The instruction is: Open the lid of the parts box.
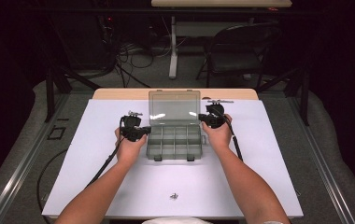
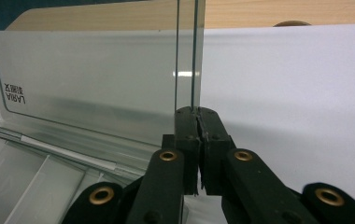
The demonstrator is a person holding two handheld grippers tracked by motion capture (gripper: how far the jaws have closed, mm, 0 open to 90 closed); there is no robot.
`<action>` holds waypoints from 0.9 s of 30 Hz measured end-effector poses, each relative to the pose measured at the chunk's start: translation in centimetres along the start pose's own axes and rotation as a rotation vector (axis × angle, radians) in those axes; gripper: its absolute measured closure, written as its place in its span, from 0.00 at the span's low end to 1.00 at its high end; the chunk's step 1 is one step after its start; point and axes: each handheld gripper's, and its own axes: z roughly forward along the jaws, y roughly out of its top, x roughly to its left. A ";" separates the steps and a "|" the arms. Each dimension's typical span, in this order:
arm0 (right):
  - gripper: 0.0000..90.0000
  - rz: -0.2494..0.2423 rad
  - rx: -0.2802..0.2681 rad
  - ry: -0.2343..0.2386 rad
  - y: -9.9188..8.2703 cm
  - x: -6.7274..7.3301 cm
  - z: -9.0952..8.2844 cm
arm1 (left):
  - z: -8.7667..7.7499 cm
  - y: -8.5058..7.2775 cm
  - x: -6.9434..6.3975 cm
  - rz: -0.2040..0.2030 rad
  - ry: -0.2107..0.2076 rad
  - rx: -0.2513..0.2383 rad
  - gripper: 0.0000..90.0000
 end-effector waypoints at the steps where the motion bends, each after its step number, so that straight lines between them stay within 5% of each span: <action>1: 0.98 0.001 -0.001 0.000 0.0 0.0 0.1 | 0.0 0.0 0.0 0.000 0.000 0.000 0.95; 27: 1.00 -0.006 0.017 -0.020 -0.5 -0.2 1.1 | 0.0 -0.1 0.0 0.001 0.001 -0.005 0.95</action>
